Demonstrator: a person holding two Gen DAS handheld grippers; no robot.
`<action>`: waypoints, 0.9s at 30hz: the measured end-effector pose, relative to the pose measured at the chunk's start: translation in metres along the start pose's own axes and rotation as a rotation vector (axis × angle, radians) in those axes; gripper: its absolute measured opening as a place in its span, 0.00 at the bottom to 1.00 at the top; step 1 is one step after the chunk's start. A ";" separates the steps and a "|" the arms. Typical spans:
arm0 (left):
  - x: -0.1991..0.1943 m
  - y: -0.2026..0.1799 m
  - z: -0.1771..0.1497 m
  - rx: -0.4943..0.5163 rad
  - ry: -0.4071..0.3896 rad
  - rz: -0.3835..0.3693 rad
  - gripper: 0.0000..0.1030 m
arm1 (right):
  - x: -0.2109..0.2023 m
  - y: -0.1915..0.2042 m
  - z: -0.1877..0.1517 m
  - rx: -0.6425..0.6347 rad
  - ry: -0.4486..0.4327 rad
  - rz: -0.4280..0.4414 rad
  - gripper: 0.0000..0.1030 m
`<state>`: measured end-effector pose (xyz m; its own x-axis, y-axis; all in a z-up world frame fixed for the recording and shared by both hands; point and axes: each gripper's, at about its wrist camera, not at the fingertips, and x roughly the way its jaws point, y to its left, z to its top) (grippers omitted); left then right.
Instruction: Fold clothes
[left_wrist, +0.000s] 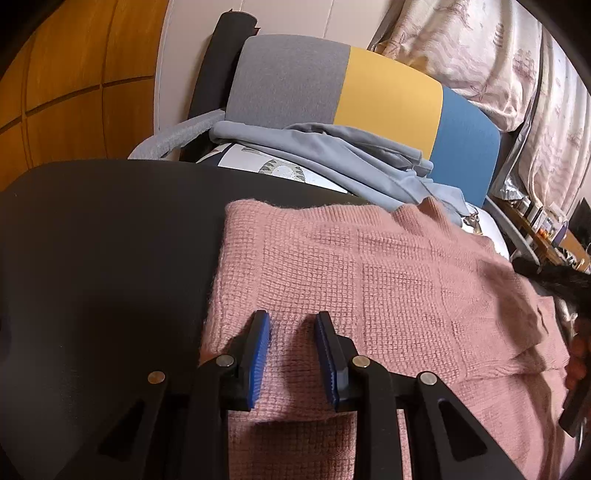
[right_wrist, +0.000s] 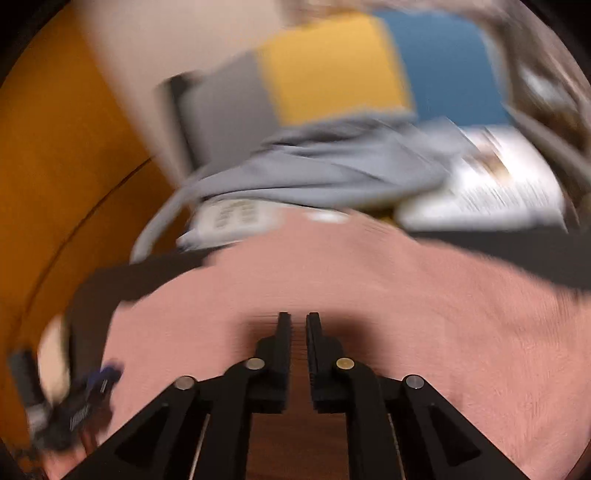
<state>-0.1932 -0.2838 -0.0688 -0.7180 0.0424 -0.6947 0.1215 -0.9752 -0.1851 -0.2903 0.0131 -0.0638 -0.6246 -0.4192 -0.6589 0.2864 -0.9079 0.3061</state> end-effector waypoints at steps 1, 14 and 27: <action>0.000 0.000 0.000 0.002 0.000 0.002 0.26 | 0.004 0.018 -0.001 -0.060 0.011 0.022 0.28; 0.001 0.004 -0.001 -0.011 -0.007 -0.015 0.26 | -0.014 -0.039 0.013 0.113 -0.052 -0.115 0.26; 0.001 0.000 -0.001 0.003 -0.005 0.001 0.26 | -0.029 -0.055 -0.043 -0.008 0.094 -0.194 0.00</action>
<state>-0.1934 -0.2839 -0.0699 -0.7211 0.0407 -0.6916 0.1200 -0.9758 -0.1826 -0.2564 0.0753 -0.0913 -0.5983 -0.2351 -0.7660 0.1735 -0.9713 0.1627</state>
